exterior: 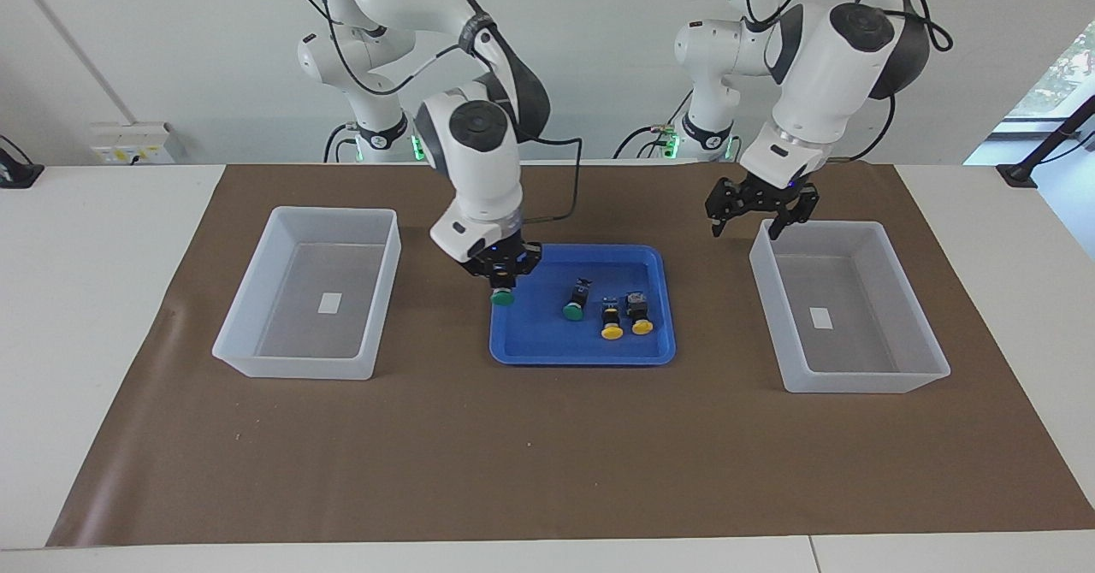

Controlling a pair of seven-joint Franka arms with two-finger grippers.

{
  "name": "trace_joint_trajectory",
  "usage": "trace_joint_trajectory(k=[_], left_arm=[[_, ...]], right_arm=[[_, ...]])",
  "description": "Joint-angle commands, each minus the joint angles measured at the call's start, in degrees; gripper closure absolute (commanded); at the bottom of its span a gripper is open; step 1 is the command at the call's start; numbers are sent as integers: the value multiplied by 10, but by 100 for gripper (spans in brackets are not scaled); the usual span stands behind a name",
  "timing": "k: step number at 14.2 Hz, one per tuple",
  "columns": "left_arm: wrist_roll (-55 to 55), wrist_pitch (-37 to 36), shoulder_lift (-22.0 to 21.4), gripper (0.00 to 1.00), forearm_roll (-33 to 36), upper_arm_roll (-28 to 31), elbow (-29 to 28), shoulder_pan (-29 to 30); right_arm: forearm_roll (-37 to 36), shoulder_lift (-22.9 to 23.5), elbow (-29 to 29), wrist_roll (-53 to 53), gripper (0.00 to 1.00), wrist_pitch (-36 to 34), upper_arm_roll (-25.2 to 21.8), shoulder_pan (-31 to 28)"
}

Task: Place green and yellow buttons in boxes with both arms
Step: 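Carry the green button to its box while the left gripper reaches the tray, then release the green button in the box while the left gripper grasps a yellow button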

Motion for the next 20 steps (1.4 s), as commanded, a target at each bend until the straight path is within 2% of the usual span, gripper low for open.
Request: trace_joint_trajectory(k=[1, 4, 6, 7, 8, 13, 16, 18, 19, 20], left_arm=[[-56, 81, 72, 9, -6, 7, 1, -52], [-73, 142, 124, 20, -6, 7, -3, -76], [-73, 162, 142, 24, -6, 7, -4, -77], [-72, 175, 150, 31, -6, 7, -9, -82], [-70, 185, 155, 34, -6, 8, -10, -87], [-64, 195, 177, 35, -5, 8, -15, -88], [-73, 210, 173, 33, -5, 7, -45, -89], [-74, 204, 172, 32, -5, 7, -47, -88], [-76, 203, 172, 32, -6, 6, -47, -89], [-83, 203, 172, 32, -6, 6, -46, -89]], right_arm=[[2, -45, -23, -125, 83, -42, 6, -103], [1, -54, -29, -205, 83, -77, 6, -169], [0, -70, -71, -235, 83, -65, 6, -203], [-2, -81, -104, -239, 83, -46, 6, -217], [-2, -92, -137, -243, 83, -16, 6, -227], [-20, -147, -312, -285, 82, 153, 6, -252], [-23, -148, -351, -293, 80, 197, 6, -267], [-23, -153, -373, -293, 70, 215, 6, -269], [-23, -155, -387, -293, 58, 235, 6, -267], [-23, -156, -390, -295, 29, 244, 6, -268]])
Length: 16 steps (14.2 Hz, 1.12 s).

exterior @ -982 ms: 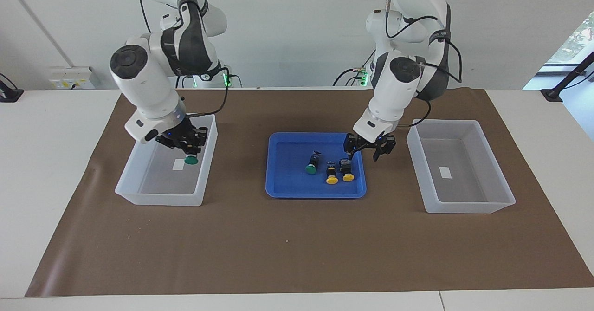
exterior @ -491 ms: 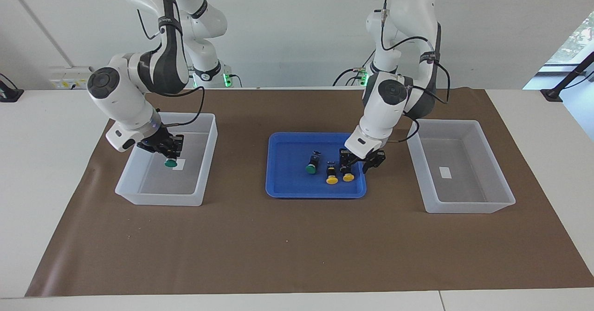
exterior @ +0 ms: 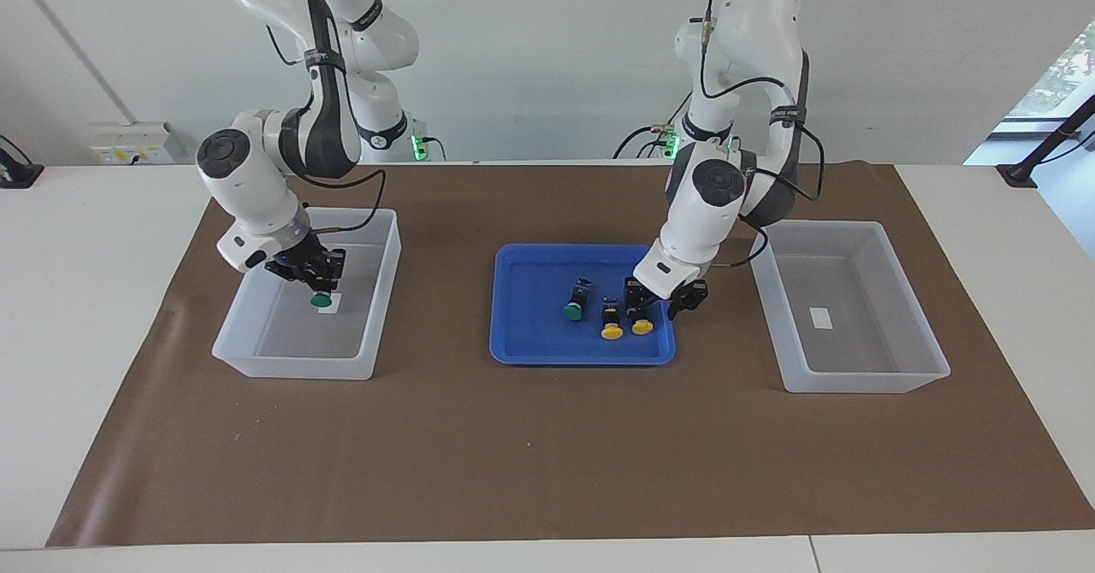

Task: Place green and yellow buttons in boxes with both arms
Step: 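Release the green button in the box while the left gripper grasps a yellow button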

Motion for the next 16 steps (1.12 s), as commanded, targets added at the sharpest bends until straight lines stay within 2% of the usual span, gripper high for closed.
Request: trace_joint_trajectory(k=[1, 2, 4, 7, 12, 16], left_arm=[[-17, 12, -9, 32, -9, 7, -10, -11], [-19, 11, -8, 32, -12, 7, -10, -13], [-19, 10, -11, 32, -13, 7, -13, -21], [-20, 8, -11, 32, -16, 7, -13, -22], [-22, 16, -13, 32, -16, 7, -33, -25], [-34, 15, -13, 32, -16, 7, -33, -35]], right_arm=[[-7, -24, -30, -15, 6, 28, 8, -12], [-7, -22, -25, -18, 0, 22, 8, -11], [-7, -10, 30, -26, 0, -30, 9, -9], [-7, 8, 164, -27, 0, -168, 16, 2], [-5, -9, 234, -25, 0, -263, 28, 16], [-9, -16, 339, -22, 0, -382, 29, 15]])
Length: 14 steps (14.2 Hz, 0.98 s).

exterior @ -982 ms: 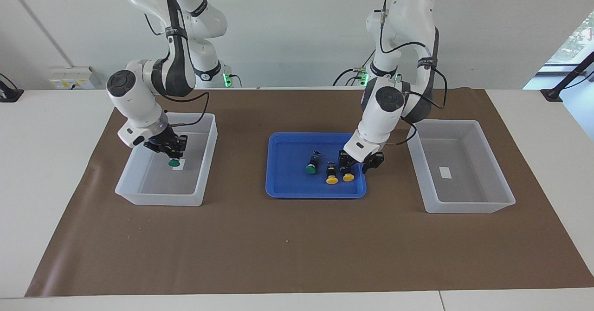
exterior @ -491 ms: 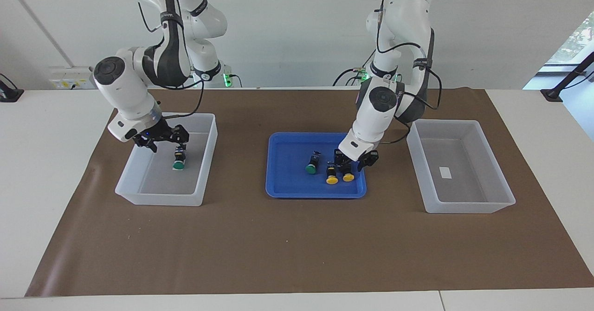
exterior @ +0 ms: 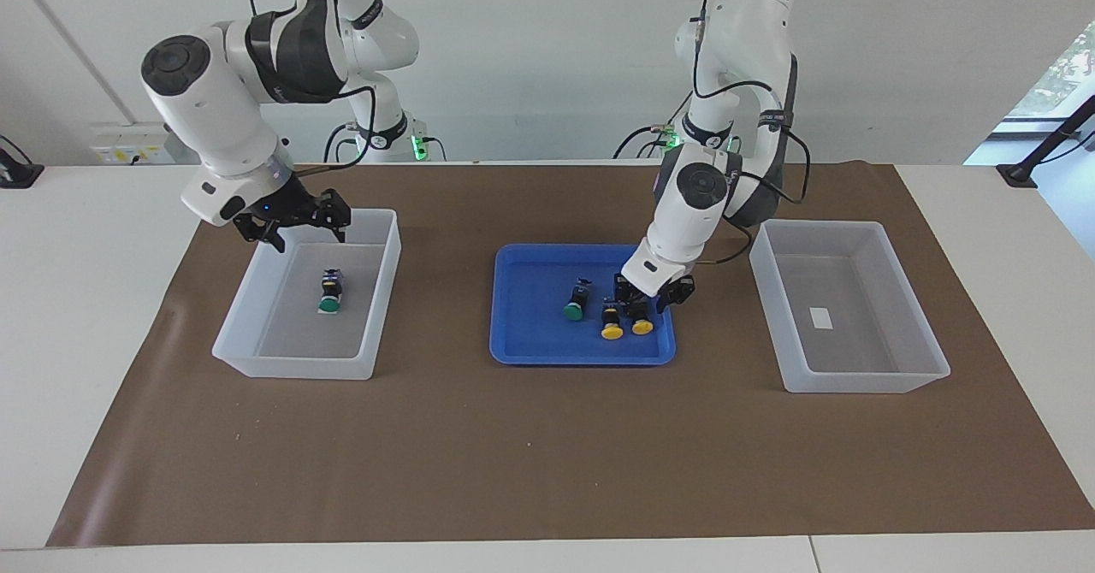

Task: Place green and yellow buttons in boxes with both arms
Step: 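Place the yellow button in the left box while the right gripper reaches the tray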

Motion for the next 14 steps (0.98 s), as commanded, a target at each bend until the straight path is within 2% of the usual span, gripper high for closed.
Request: trace_joint_trajectory(k=[1, 3, 6, 8, 9, 12, 14], left_arm=[[-17, 13, -12, 32, -9, 9, -19, -18], [-17, 12, -11, 35, -9, 9, -21, -19], [-13, 14, -11, 65, -9, 9, -24, -19], [-14, 12, -11, 93, -9, 9, -24, -19], [-15, 11, -11, 100, -9, 9, -23, -20], [-24, -5, -25, 100, -9, 9, -12, -20], [-25, -93, -57, 100, -9, 11, 29, -14]], right_arm=[[-8, 1, 87, -2, 0, -91, 2, -4], [-8, 0, 93, 2, 0, -98, 2, -5], [-10, -3, 80, 7, 0, -95, 2, -4], [-10, -3, 80, 16, 0, -92, 3, -3], [-10, -3, 78, 16, 0, -91, 3, -3], [-10, -5, 77, 17, 0, -91, 3, 3], [-10, -5, 77, 17, 0, -90, 3, 4]])
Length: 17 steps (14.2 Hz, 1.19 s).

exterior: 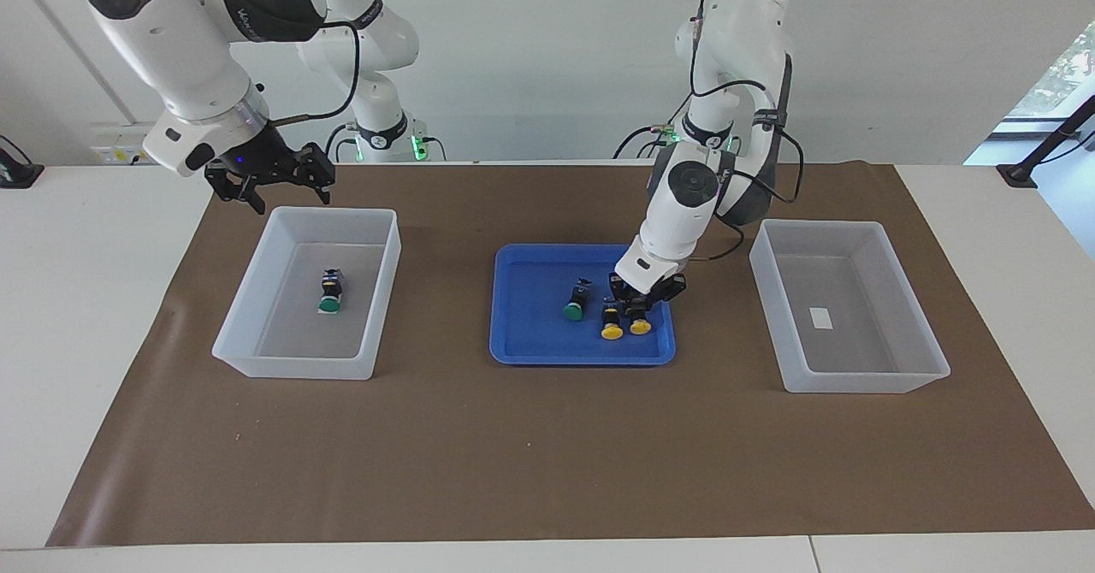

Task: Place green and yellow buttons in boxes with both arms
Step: 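Place the yellow button in the left box while the right gripper reaches the tray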

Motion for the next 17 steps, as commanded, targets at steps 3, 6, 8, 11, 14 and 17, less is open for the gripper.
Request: trace_joint_trajectory(k=[3, 6, 8, 11, 14, 17], left_arm=[[4, -247, -87, 100, -19, 15, 135, 60], [145, -283, -125, 100, -20, 16, 128, 183], [249, -270, -128, 100, -20, 16, 102, 263], [333, -115, -123, 100, -19, 19, -12, 311], [363, -29, -120, 100, -19, 19, -86, 328], [364, -47, -121, 0, -17, 19, -77, 320]], right_arm=[[-9, -4, -7, 10, 0, 12, 3, 2], [-7, 5, -4, 64, 0, 52, 11, 50], [-1, 35, 5, 188, 0, 80, 11, 127], [0, 112, 58, 335, 0, 136, 11, 226], [0, 184, 54, 424, 0, 250, 11, 294], [-15, 276, 88, 491, 0, 303, 11, 355]])
